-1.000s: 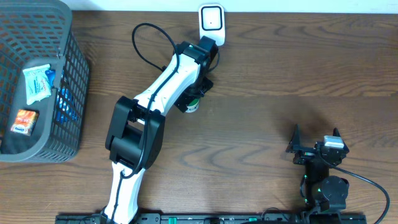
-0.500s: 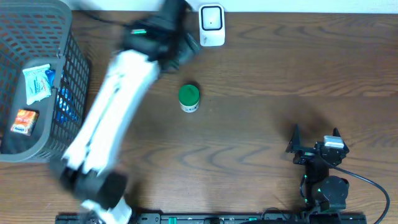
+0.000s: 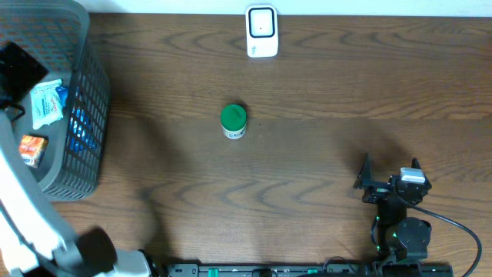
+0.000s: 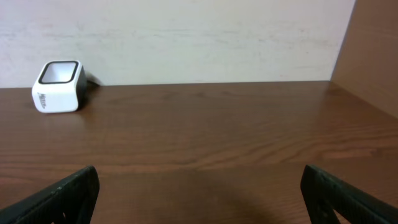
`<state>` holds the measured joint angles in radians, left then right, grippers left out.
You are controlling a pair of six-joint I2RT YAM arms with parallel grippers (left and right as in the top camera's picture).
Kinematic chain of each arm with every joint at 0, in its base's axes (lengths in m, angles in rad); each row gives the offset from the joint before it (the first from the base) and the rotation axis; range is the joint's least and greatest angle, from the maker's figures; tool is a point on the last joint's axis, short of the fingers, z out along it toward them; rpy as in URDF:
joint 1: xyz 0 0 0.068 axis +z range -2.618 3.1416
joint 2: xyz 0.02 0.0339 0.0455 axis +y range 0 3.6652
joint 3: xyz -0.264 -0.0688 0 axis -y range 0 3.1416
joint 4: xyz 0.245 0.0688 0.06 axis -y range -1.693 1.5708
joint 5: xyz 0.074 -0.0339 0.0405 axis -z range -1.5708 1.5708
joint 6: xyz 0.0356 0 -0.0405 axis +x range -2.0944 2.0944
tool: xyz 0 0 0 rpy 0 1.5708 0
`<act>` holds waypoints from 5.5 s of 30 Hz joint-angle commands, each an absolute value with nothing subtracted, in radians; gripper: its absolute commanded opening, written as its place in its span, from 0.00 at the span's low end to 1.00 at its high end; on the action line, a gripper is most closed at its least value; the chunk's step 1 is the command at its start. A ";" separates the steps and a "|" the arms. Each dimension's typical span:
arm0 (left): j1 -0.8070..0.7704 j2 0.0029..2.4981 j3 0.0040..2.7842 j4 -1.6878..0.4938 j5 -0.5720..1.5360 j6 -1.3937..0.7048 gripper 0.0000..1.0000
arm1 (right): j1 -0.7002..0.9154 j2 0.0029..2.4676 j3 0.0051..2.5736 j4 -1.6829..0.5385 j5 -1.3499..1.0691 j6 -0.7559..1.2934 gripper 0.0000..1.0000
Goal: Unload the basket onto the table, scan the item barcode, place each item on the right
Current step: 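Reach left gripper into basket and grasp the blue Oreo pack, then carry Oreo pack with left gripper and drop it right of jar, then reach left gripper into basket and grasp the orange tissue pack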
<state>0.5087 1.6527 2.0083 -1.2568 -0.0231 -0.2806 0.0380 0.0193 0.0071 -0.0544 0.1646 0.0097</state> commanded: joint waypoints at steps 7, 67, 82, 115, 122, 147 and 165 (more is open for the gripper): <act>0.602 2.004 1.967 -1.255 0.248 -0.118 0.98 | 0.047 0.018 0.006 -0.057 0.163 -0.005 0.99; -0.582 1.668 1.922 -1.079 0.274 -0.212 0.08 | 0.047 0.018 0.006 -0.057 0.163 -0.005 0.99; -0.689 2.223 1.917 -1.007 0.265 -0.212 0.08 | 0.047 0.018 0.006 -0.057 0.163 -0.005 0.99; -0.340 1.375 1.929 -1.157 0.061 -0.143 0.98 | 0.047 0.018 0.006 -0.057 0.163 -0.005 0.99; 0.212 1.127 1.929 -1.189 0.009 -0.132 0.98 | 0.047 0.018 0.006 -0.057 0.163 -0.005 0.99; 0.691 1.715 1.904 -1.229 -0.231 -0.621 0.98 | 0.047 0.018 0.006 -0.057 0.163 -0.005 0.99; 0.691 1.814 1.367 -0.603 -0.304 -0.577 0.98 | 0.047 0.018 0.006 -0.057 0.163 -0.005 0.99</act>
